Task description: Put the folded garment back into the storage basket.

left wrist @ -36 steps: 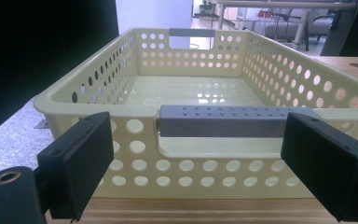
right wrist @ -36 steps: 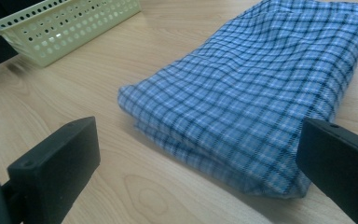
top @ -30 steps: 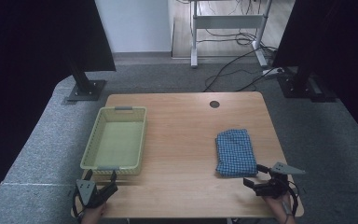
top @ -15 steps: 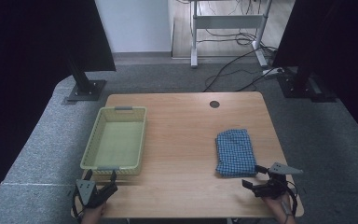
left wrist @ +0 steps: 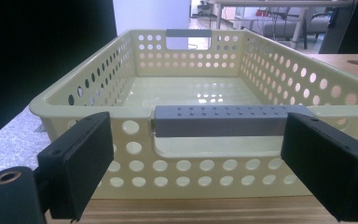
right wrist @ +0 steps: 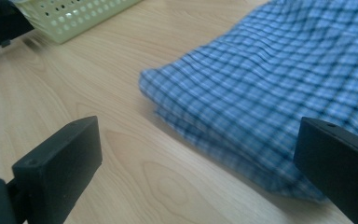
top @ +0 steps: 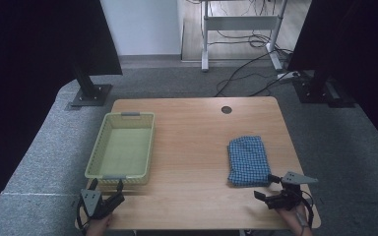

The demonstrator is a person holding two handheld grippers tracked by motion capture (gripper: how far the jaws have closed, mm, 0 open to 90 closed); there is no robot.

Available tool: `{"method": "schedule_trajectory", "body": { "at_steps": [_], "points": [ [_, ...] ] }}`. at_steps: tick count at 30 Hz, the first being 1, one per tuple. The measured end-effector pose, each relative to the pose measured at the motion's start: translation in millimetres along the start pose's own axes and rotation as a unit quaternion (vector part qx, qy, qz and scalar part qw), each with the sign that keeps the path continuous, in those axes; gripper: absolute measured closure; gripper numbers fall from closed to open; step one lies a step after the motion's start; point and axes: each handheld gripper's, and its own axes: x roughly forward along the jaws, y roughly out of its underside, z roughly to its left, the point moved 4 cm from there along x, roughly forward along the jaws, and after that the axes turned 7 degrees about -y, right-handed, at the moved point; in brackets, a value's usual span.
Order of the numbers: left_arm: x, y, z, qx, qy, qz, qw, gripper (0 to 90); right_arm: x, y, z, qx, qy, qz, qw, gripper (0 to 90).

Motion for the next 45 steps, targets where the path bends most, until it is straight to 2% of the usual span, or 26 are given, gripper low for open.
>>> {"method": "schedule_trajectory", "body": {
  "at_steps": [10,18,19,21,22,27,34,40,42,45],
  "points": [
    [0.3,0.0,0.4,-0.002,-0.001,0.001,1.0000,9.2,-8.9,-17.8,8.8,-0.009,-0.006,-0.018,0.9998,1.6],
    [0.4,0.0,0.5,-0.003,-0.001,0.002,1.0000,9.2,-15.6,-24.5,6.2,-0.005,0.009,-0.012,0.9999,1.6],
    [0.4,0.0,0.6,-0.003,-0.001,0.002,1.0000,9.2,-17.6,-26.8,6.0,-0.008,0.016,-0.016,0.9997,1.6],
    [0.4,0.0,0.6,-0.003,-0.001,0.002,1.0000,9.2,-21.1,-32.8,6.3,-0.004,0.010,-0.024,0.9997,1.5],
    [0.4,0.0,0.6,-0.003,-0.001,0.002,1.0000,9.2,-23.3,-36.3,6.7,-0.009,0.014,-0.029,0.9994,1.6],
    [-0.1,0.0,0.5,-0.003,-0.003,-0.001,1.0000,9.2,-29.1,-52.4,5.3,-0.013,0.019,-0.034,0.9992,1.5],
    [0.0,0.0,0.7,-0.005,-0.002,0.000,1.0000,9.2,-31.3,-71.7,-0.2,-0.016,0.024,-0.030,0.9991,1.4],
    [-0.2,0.0,0.4,-0.003,-0.002,-0.001,1.0000,9.2,-29.6,-87.3,-11.3,-0.008,0.034,-0.022,0.9991,1.4],
    [-0.4,0.0,0.5,-0.003,-0.002,-0.002,1.0000,9.2,-27.9,-91.2,-17.6,-0.009,0.051,-0.022,0.9984,1.6],
    [-0.7,0.0,0.2,-0.002,-0.001,-0.004,1.0000,9.2,-21.4,-94.3,-25.6,-0.006,0.063,-0.012,0.9980,1.6]
  ]
}}
